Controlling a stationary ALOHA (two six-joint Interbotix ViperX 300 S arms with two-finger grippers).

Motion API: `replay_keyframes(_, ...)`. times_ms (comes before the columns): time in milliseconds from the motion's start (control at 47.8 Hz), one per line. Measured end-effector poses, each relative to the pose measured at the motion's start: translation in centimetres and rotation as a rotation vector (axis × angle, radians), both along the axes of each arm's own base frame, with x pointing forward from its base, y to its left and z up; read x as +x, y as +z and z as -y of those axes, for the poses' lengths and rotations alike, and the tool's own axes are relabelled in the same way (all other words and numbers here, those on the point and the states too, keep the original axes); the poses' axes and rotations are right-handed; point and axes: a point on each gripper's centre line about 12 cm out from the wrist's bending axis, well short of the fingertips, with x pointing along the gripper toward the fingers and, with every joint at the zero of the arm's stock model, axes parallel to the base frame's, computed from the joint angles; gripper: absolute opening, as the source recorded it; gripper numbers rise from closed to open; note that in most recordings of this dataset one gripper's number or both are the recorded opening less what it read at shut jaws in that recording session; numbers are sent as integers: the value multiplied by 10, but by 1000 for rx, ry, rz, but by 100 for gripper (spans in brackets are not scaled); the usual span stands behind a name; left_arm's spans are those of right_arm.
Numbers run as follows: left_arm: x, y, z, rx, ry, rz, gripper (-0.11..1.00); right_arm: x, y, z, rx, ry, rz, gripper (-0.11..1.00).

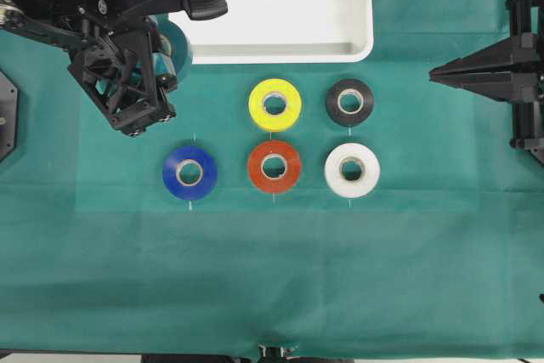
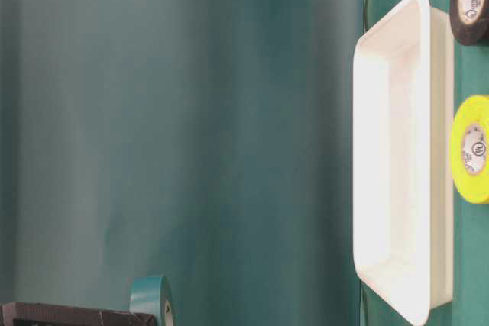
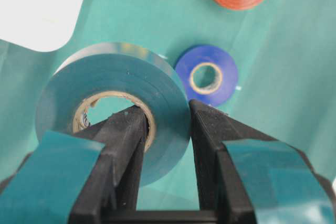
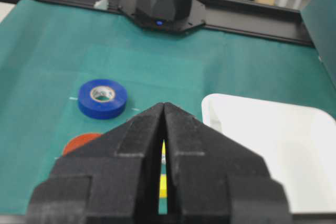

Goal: Place the tape from the fixed location into the white case.
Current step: 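Lift the teal roll with the left gripper off the table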

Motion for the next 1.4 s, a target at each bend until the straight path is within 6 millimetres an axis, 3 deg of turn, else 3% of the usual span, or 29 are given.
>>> replay_keyframes(439, 0, 0, -4, 1, 11, 3, 22, 0, 1, 0, -1, 0, 3, 0)
replay_keyframes(732, -2, 1, -36, 22, 56, 3, 22, 0, 1, 0, -2, 0, 0, 0)
replay_keyframes(1087, -15, 1, -94, 52, 162, -3, 22, 0, -1, 0, -3, 1, -12, 0)
replay_keyframes(1401, -17, 0, -101, 58, 166, -8, 22, 0, -1, 0, -6, 1, -14, 0)
